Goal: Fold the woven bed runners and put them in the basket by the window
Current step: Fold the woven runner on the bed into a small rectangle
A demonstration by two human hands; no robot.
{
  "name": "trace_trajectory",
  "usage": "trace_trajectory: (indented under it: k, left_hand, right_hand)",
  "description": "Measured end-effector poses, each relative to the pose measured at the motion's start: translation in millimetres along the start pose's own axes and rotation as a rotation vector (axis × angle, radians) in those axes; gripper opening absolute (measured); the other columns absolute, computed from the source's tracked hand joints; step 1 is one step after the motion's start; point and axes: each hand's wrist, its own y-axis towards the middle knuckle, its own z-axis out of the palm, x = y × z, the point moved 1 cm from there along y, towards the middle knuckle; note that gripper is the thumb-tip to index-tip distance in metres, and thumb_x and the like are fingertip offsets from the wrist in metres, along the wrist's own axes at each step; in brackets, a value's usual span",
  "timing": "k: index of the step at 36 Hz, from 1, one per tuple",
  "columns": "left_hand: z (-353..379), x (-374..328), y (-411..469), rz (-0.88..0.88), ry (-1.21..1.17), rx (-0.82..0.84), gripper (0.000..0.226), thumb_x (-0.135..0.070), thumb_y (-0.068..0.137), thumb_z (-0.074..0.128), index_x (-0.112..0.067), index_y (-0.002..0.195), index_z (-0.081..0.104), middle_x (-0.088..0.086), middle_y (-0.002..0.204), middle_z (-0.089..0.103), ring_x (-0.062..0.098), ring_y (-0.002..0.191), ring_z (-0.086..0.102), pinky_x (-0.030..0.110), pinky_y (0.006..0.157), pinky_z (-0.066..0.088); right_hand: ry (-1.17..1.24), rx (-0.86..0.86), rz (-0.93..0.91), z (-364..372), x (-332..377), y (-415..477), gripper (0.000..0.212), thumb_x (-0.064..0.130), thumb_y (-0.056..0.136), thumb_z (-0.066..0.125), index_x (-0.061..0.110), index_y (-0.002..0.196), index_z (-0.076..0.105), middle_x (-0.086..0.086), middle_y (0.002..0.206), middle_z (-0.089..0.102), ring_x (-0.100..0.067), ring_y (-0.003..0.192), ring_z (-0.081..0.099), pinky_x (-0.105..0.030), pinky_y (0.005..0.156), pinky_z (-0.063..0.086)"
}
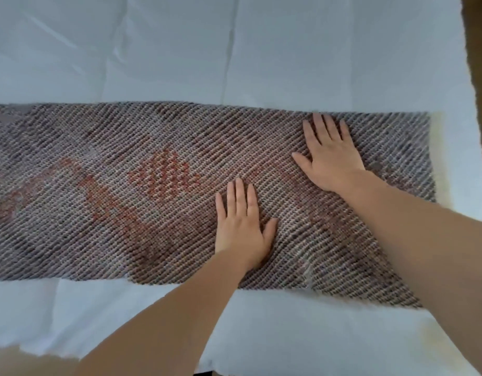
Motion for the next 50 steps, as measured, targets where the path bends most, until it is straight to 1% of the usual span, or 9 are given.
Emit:
trace_trajectory:
  k: [9,14,18,21,31,34,39,45,50]
  left_hand:
    - [27,-172,4,0.226,-0.070,0.113,0.076,-0.054,0.094,0.008,-0.003,0.145,-0.015,0.020,0.156,-0.015,0.035,0.144,-0.018,0.049,0.114,-0.017]
    - [32,-252,6,0.277,-0.139,0.129,0.076,-0.049,0.095,0.025,-0.006,0.151,-0.002,0.021,0.157,-0.012,0.034,0.145,-0.015,0.048,0.116,-0.012]
    - [30,-292,5,0.154,-0.136,0.216,0.082,-0.053,0.092,0.029,-0.007,0.150,-0.006,0.022,0.155,-0.021,0.035,0.142,-0.024,0.056,0.112,-0.016]
    - [26,-313,9,-0.011,-0.189,0.245,0.082,-0.052,0.093,0.030,-0.008,0.150,-0.009,0.019,0.156,-0.022,0.033,0.142,-0.025,0.058,0.111,-0.017]
    - [16,-347,4,-0.183,-0.131,0.369,0.108,-0.029,0.087,0.059,-0.008,0.140,-0.033,0.020,0.152,-0.031,0.037,0.142,-0.021,0.063,0.113,-0.001]
    - [9,-341,-9,-0.180,-0.158,0.381,0.107,-0.026,0.085,0.063,-0.012,0.146,-0.023,0.013,0.158,-0.013,0.032,0.144,0.003,0.050,0.113,0.021]
    - [-32,-320,-29,-0.232,-0.237,0.354,0.081,-0.013,0.090,0.054,-0.018,0.151,0.000,0.008,0.147,0.028,0.028,0.120,0.049,0.041,0.089,0.047]
    - [-102,-280,-75,-0.292,-0.177,0.381,0.078,-0.007,0.087,0.059,-0.017,0.149,0.012,0.009,0.132,0.048,0.029,0.111,0.056,0.041,0.082,0.051]
    - [-164,-243,-120,-0.325,-0.299,0.236,0.037,-0.012,0.088,0.058,-0.017,0.120,0.040,0.004,0.101,0.063,0.027,0.092,0.063,0.039,0.074,0.053]
  right_hand:
    - [0.055,0.004,0.185,13,-147,-30,0.076,0.058,0.097,0.015,0.009,0.154,0.005,-0.018,0.161,0.009,-0.032,0.148,0.006,-0.052,0.119,0.001]
    - [0.150,-0.081,0.180,-8,-189,-32,0.063,0.040,0.096,0.047,0.005,0.146,0.028,-0.027,0.138,0.041,-0.042,0.129,0.036,-0.051,0.106,0.032]
    - [0.184,-0.069,0.174,-20,-204,-30,0.040,0.036,0.095,0.052,0.006,0.121,0.056,-0.021,0.123,0.048,-0.039,0.116,0.045,-0.046,0.094,0.041]
    - [0.396,-0.055,0.226,-25,-214,-31,0.025,0.033,0.096,0.053,0.009,0.102,0.056,-0.011,0.101,0.053,-0.034,0.098,0.054,-0.037,0.076,0.043]
    - [0.546,-0.093,0.187,-56,-236,-48,0.021,0.024,0.098,0.052,0.006,0.110,0.053,-0.009,0.093,0.049,-0.028,0.084,0.047,-0.033,0.068,0.035]
    - [0.582,-0.090,0.196,-62,-236,-57,0.021,0.022,0.099,0.051,0.006,0.112,0.053,-0.009,0.093,0.048,-0.028,0.083,0.047,-0.032,0.066,0.035]
    - [0.630,-0.075,0.225,-88,-230,-77,0.020,0.021,0.099,0.050,0.006,0.112,0.052,-0.011,0.096,0.051,-0.028,0.081,0.050,-0.032,0.065,0.038]
    - [0.682,-0.098,0.238,-151,-213,-104,0.018,0.018,0.098,0.048,0.005,0.110,0.053,-0.011,0.093,0.053,-0.029,0.082,0.049,-0.034,0.066,0.039]
    - [0.748,-0.111,0.257,-210,-192,-125,0.017,0.014,0.096,0.048,0.005,0.108,0.055,-0.013,0.097,0.056,-0.030,0.083,0.052,-0.034,0.066,0.042]
